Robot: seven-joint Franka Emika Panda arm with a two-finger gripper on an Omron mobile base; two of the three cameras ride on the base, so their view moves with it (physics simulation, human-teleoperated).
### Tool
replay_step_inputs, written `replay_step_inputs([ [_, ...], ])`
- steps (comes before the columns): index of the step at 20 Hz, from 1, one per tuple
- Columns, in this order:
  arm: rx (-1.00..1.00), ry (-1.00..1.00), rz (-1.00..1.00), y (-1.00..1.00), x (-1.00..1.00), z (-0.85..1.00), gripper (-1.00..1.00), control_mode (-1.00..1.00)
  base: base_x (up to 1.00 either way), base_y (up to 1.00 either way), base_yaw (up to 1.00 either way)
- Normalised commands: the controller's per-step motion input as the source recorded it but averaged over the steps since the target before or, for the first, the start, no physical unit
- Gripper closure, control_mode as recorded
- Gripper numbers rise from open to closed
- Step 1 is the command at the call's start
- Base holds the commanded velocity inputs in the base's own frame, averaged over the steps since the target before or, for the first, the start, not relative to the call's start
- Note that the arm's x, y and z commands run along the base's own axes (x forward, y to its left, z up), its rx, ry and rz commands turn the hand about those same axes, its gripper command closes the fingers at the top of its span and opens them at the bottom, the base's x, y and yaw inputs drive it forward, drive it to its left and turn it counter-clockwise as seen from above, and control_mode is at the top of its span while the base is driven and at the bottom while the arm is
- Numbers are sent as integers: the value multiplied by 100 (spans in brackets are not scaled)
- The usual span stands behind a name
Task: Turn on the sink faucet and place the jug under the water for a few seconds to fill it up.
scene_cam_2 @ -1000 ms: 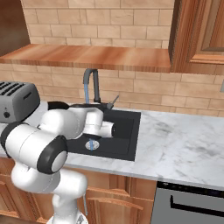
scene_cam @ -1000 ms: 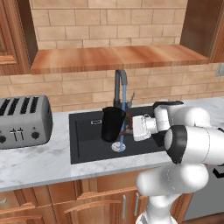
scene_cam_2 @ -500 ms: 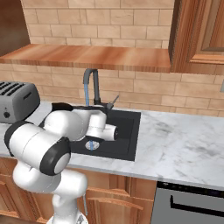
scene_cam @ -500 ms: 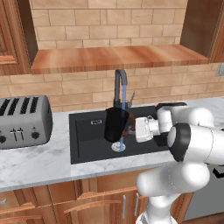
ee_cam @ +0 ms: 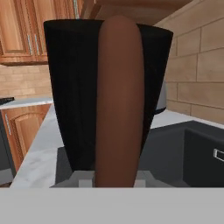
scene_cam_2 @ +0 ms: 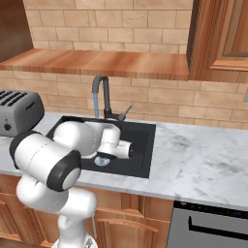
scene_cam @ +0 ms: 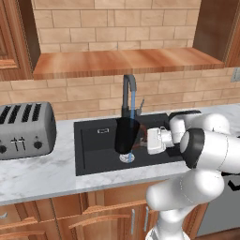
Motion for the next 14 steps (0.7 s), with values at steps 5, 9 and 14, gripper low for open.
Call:
replay_step_inputs([
  [5,0,4,0,-21,3,-3,100,-100,0,0,0],
  [9,0,0,0,-21,0,0,100,-100,0,0,0],
  [14,0,0,0,-40,0,0,100,-100,0,0,0],
])
